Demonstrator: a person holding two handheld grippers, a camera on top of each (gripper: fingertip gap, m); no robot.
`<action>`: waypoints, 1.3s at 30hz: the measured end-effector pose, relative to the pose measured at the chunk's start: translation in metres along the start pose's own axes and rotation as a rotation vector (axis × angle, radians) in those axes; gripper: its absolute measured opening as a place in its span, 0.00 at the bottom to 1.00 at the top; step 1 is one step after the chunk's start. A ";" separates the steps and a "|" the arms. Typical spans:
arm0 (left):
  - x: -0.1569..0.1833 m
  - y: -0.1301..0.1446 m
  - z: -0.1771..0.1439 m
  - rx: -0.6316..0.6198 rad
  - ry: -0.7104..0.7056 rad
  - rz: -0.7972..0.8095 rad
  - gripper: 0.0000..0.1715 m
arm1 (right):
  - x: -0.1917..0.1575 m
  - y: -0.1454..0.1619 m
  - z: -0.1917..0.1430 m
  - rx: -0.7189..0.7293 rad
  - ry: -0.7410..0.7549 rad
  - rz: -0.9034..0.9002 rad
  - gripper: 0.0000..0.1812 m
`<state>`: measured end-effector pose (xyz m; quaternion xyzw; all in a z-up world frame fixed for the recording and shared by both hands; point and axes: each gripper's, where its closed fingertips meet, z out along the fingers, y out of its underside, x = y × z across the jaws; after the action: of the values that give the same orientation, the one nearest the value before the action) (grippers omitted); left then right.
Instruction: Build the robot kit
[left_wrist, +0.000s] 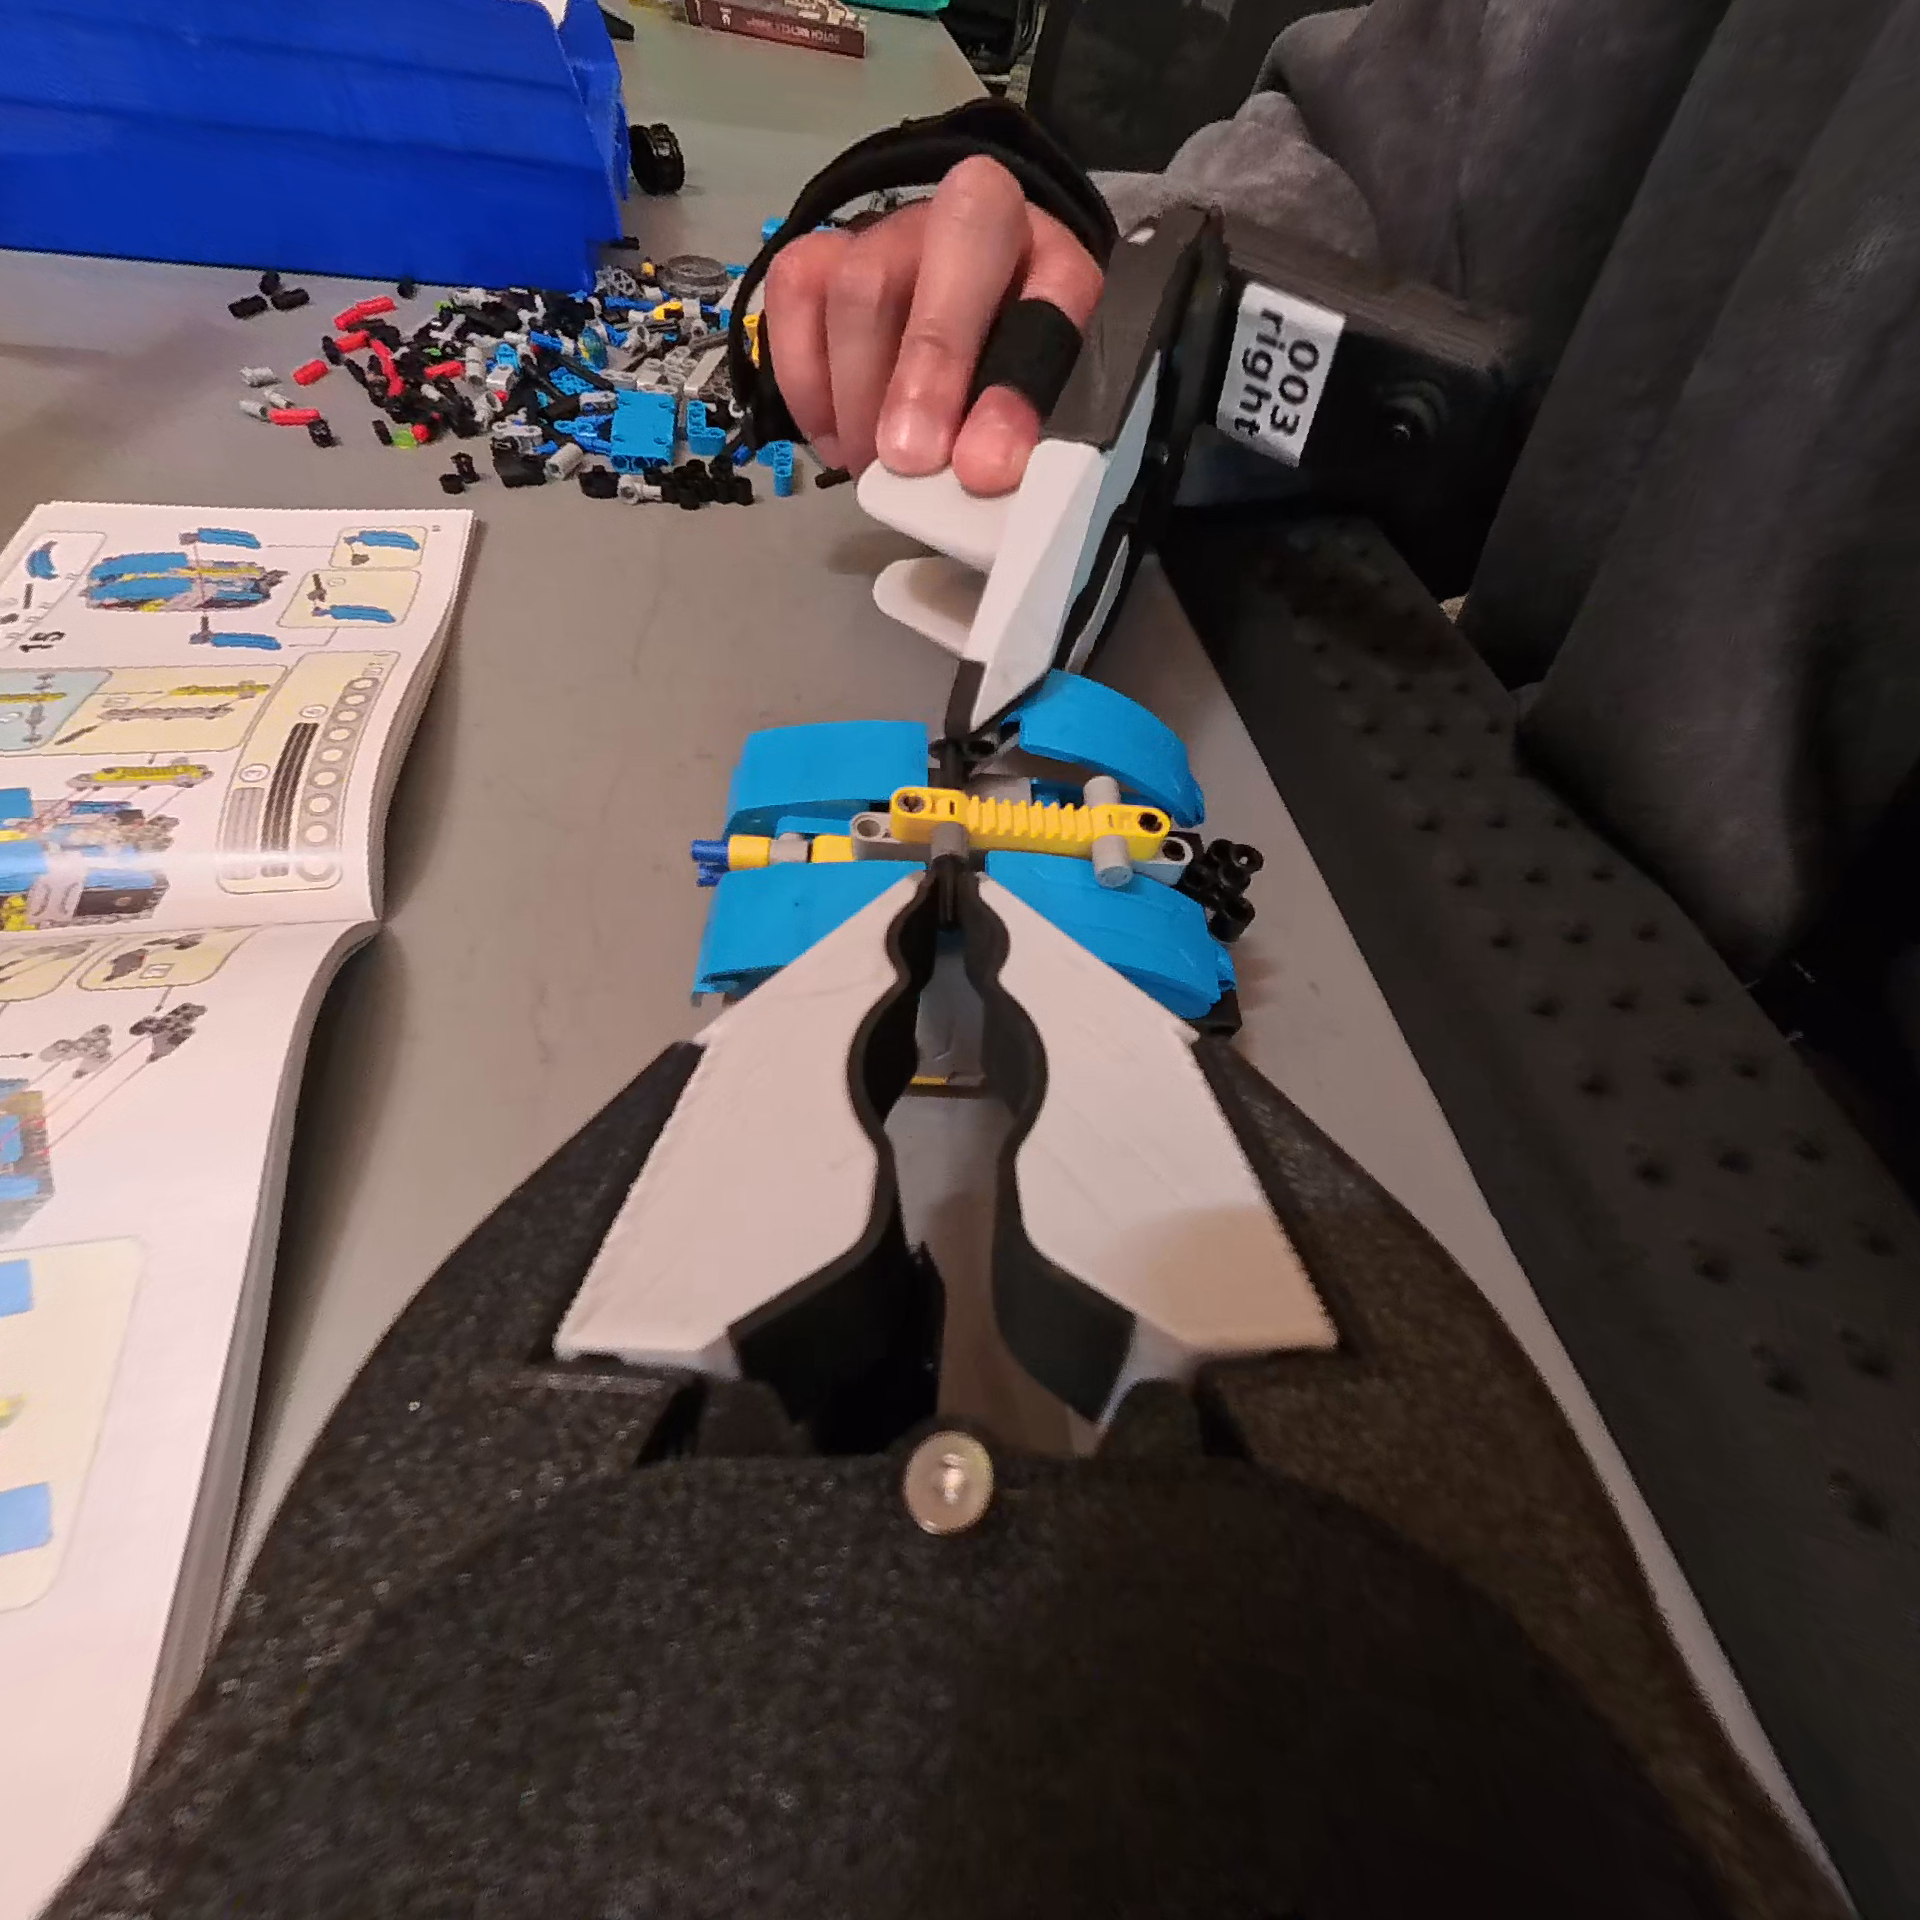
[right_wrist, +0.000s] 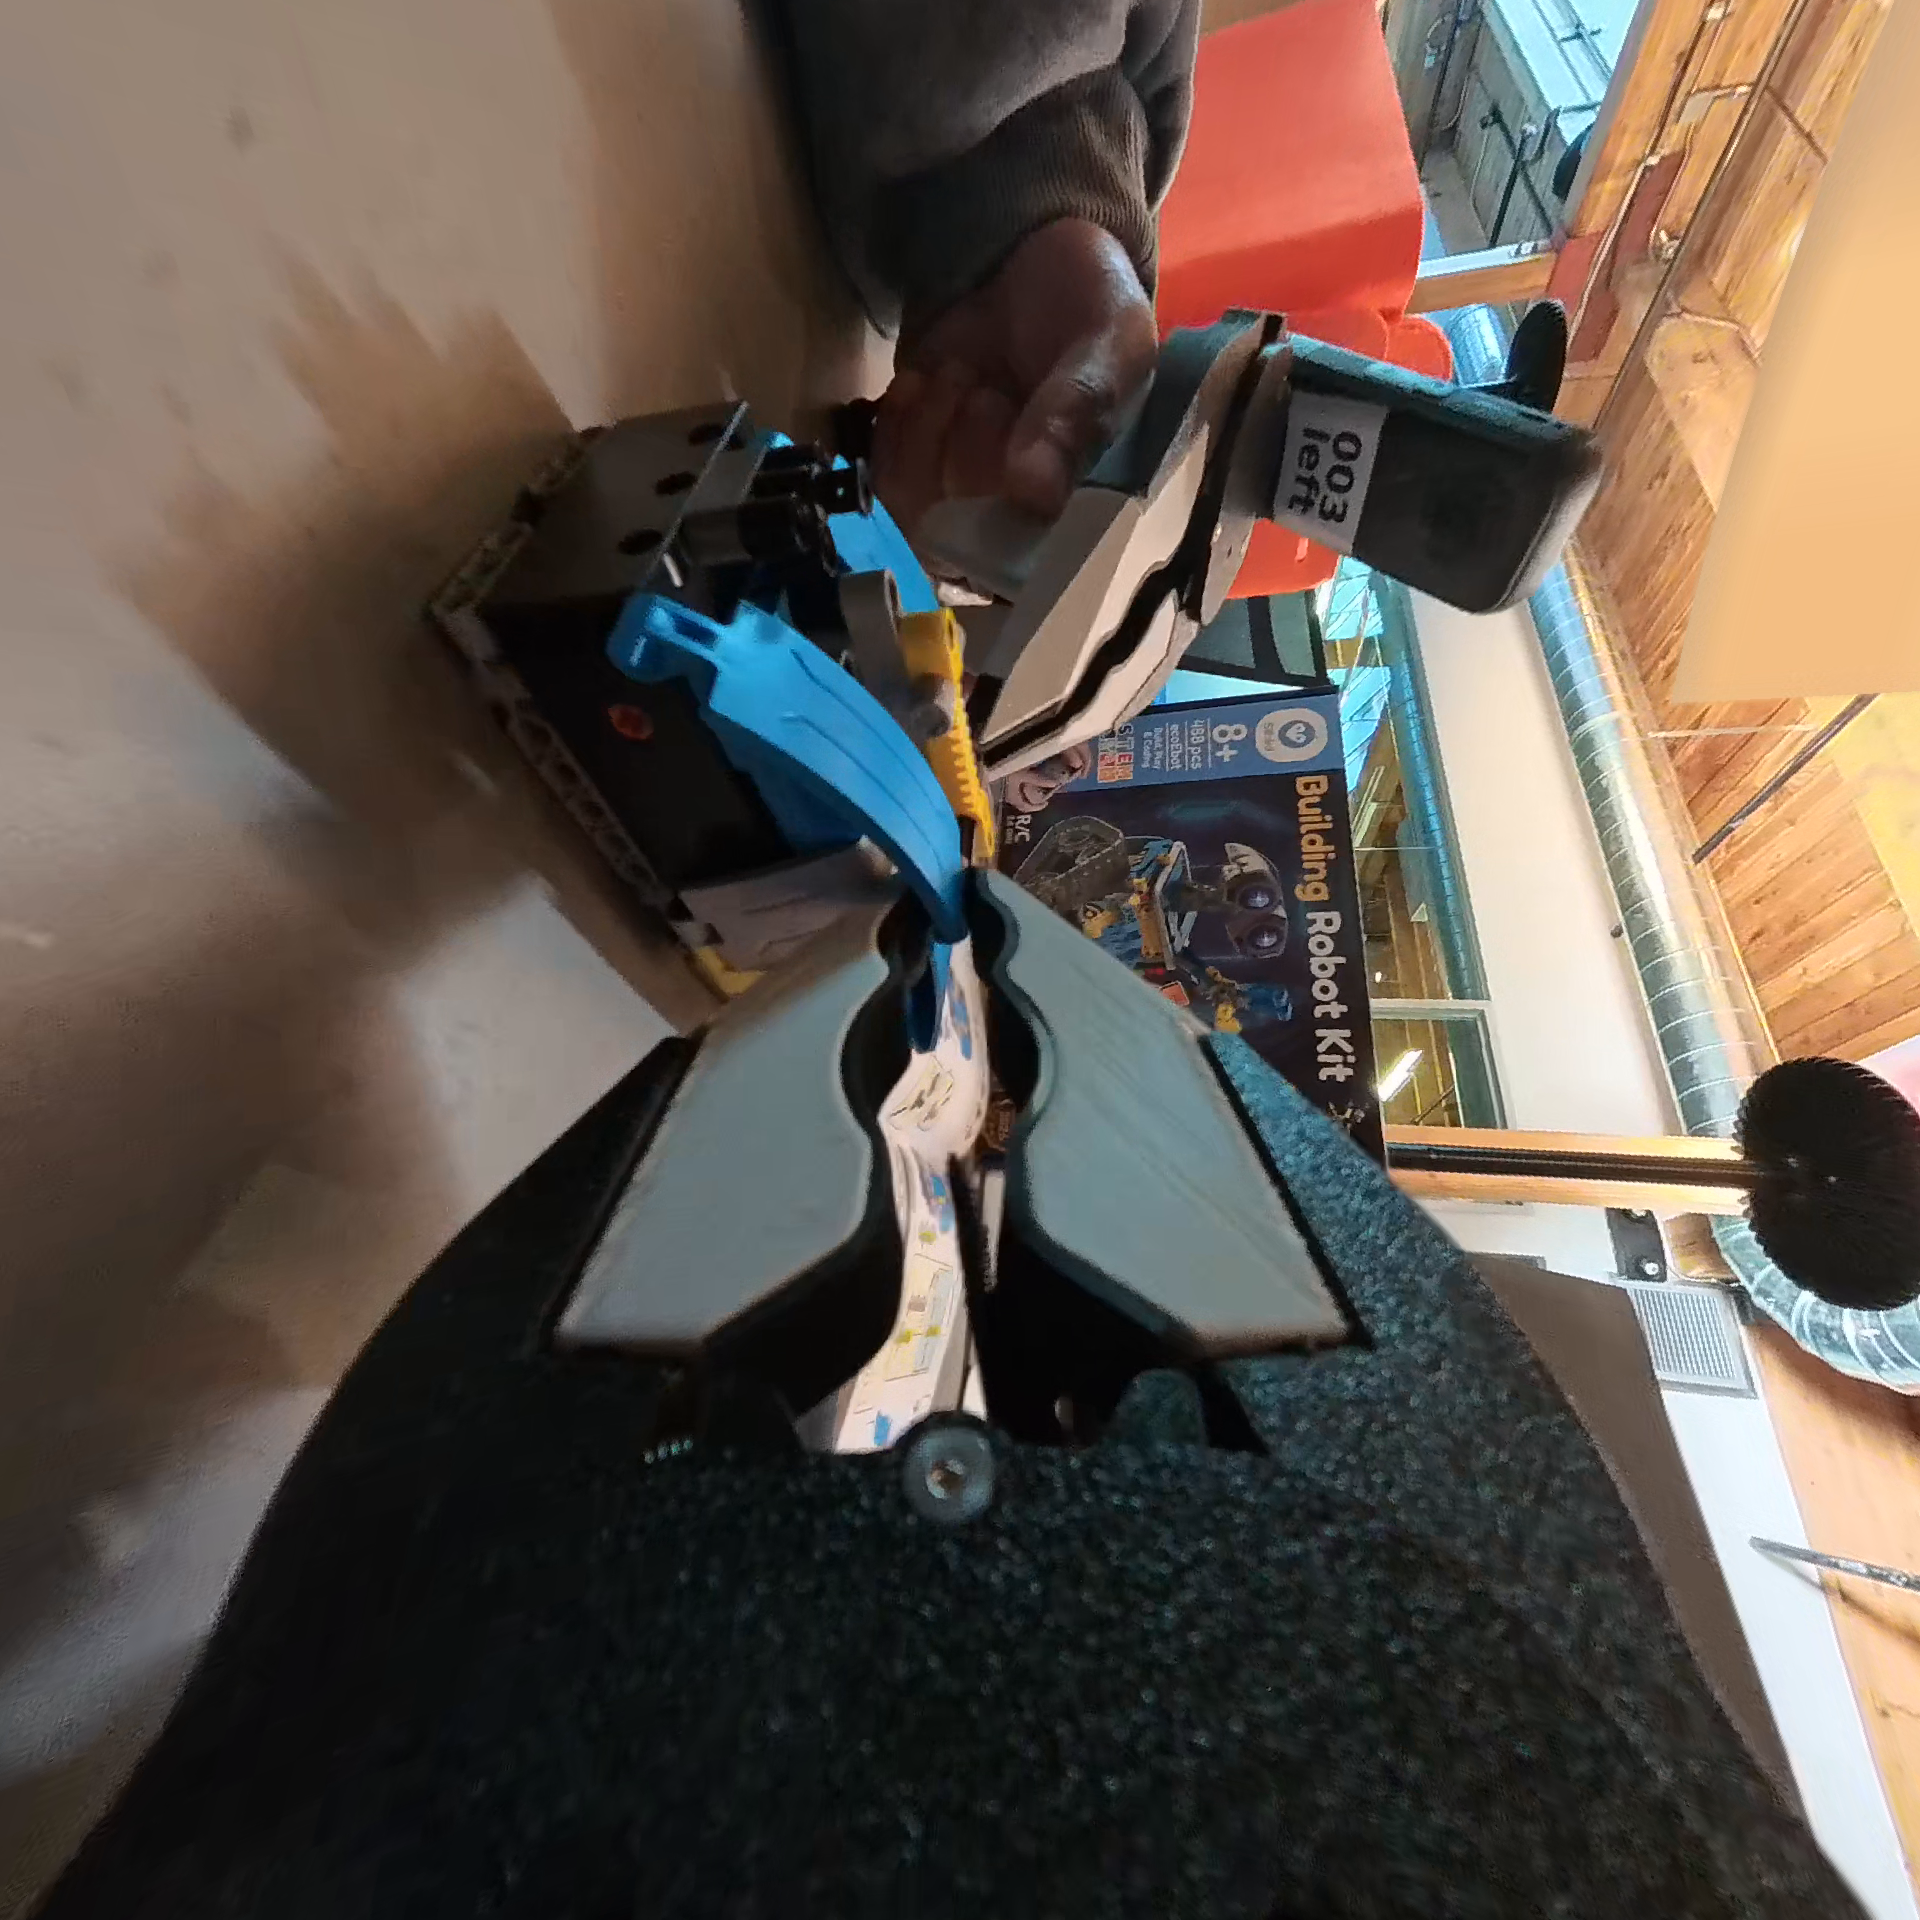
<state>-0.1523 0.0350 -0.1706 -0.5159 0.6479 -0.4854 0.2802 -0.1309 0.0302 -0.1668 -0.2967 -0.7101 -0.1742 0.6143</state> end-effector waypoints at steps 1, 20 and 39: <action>0.000 0.000 0.000 0.000 0.002 -0.002 0.02 | 0.000 0.000 0.000 0.003 0.000 -0.004 0.03; 0.001 0.001 0.000 -0.001 0.007 -0.014 0.02 | 0.001 -0.003 -0.001 -0.027 0.033 -0.129 0.03; 0.001 0.000 0.001 0.001 0.007 -0.012 0.02 | 0.001 0.002 -0.005 -0.054 0.038 0.169 0.09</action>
<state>-0.1522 0.0336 -0.1708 -0.5179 0.6454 -0.4895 0.2751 -0.1257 0.0291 -0.1647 -0.3687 -0.6658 -0.1463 0.6320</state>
